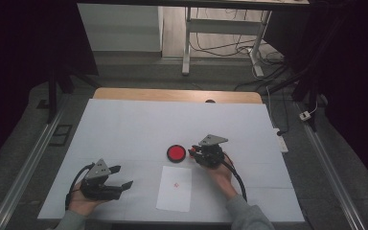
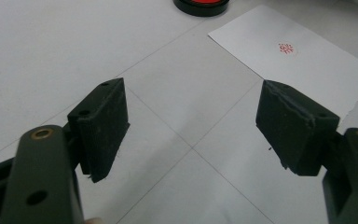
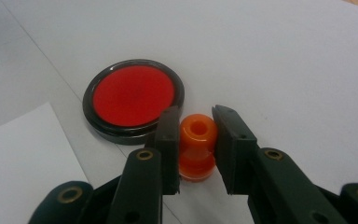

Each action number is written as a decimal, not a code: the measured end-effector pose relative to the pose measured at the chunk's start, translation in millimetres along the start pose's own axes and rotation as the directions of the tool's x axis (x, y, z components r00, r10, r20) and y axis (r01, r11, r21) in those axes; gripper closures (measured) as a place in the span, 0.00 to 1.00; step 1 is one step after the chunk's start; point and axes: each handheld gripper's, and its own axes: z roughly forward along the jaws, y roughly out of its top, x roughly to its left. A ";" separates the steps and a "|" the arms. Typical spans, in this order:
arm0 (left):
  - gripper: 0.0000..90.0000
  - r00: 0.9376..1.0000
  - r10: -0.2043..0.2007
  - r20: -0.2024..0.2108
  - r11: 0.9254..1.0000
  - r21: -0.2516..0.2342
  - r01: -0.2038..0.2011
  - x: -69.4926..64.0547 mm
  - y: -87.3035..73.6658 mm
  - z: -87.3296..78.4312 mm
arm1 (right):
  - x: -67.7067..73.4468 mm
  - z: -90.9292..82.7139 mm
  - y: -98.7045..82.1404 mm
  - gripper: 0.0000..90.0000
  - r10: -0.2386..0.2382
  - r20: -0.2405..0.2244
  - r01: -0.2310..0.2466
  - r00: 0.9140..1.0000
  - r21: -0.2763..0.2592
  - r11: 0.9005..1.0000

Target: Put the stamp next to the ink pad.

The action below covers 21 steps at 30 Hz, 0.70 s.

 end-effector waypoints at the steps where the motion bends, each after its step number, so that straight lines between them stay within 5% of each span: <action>1: 0.28 1.000 0.000 0.000 1.000 0.000 0.000 0.0 0.0 0.0 | -0.2 0.4 -0.3 0.77 0.004 -0.002 -0.004 1.000 -0.004 1.000; 11: 0.28 1.000 -0.003 -0.004 1.000 -0.004 0.003 0.6 -0.1 -0.8 | -0.8 -5.7 2.0 0.54 0.018 0.011 -0.018 1.000 -0.035 0.999; 21: 0.28 1.000 -0.013 -0.005 1.000 -0.003 0.013 3.0 -1.3 -0.3 | 0.9 -29.8 4.9 0.50 0.003 -0.004 -0.003 1.000 -0.078 0.997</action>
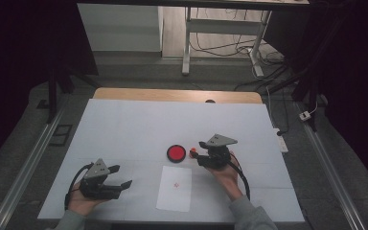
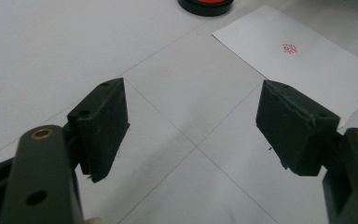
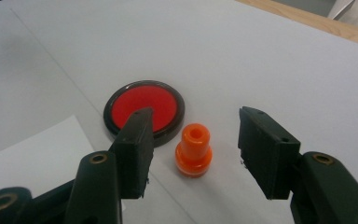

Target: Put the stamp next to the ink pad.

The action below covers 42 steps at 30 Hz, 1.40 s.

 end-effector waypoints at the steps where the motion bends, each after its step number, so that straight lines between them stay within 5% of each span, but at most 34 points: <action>1: 0.28 1.000 0.000 0.001 1.000 0.000 0.000 0.2 0.1 0.1 | 1.0 -2.4 -0.2 0.50 0.002 -0.003 -0.002 1.000 -0.005 1.000; 17: 0.28 1.000 -0.002 0.008 1.000 0.004 0.001 1.2 -0.9 2.1 | 4.4 -52.5 -22.4 0.48 -0.005 -0.017 0.005 1.000 -0.022 1.000; 32: 0.28 1.000 0.001 0.008 1.000 0.008 -0.001 0.7 -1.4 3.5 | -4.5 -120.6 -70.0 0.48 0.002 0.011 -0.002 1.000 -0.018 1.000; 42: 0.28 1.000 0.007 0.007 1.000 0.019 -0.007 -0.4 -2.2 6.3 | -15.0 -135.0 -87.5 0.48 0.018 0.034 -0.018 0.999 0.004 1.000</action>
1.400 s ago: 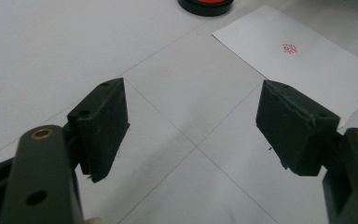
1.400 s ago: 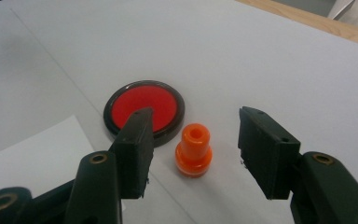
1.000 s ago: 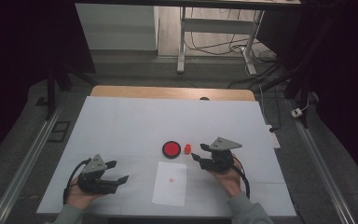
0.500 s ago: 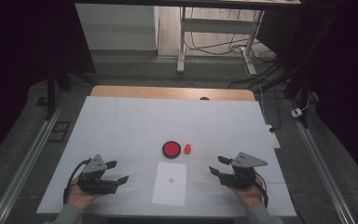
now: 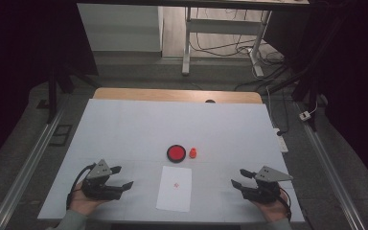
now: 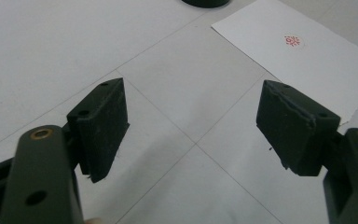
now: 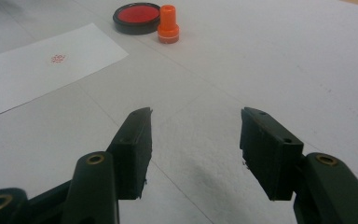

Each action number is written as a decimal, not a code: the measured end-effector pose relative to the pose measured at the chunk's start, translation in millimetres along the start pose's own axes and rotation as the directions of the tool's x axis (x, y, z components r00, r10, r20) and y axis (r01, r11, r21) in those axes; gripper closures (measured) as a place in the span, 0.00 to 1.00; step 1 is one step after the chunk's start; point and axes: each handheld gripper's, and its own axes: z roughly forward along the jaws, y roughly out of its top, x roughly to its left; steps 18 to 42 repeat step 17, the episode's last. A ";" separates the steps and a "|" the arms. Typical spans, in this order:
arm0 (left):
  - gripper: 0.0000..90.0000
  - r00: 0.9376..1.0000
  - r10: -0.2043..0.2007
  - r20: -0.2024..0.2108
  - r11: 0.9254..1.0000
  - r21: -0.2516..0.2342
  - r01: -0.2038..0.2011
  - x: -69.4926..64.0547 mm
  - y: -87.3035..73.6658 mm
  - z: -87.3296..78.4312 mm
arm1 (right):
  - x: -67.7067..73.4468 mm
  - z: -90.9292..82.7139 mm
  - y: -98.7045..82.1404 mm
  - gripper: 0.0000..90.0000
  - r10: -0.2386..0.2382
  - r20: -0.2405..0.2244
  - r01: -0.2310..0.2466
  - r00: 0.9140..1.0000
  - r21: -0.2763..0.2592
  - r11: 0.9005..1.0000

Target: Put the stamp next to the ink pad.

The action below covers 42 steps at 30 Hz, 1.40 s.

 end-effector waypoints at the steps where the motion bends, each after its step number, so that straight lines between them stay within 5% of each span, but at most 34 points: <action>1: 0.28 1.000 0.000 0.000 1.000 0.000 0.000 0.2 -0.1 0.1 | -0.1 0.0 0.2 0.48 0.000 -0.005 0.000 1.000 -0.004 1.000; 42: 0.28 1.000 -0.001 -0.003 1.000 0.001 0.001 0.5 -0.5 0.0 | 0.8 0.8 2.7 0.48 -0.012 -0.008 0.012 1.000 -0.007 1.000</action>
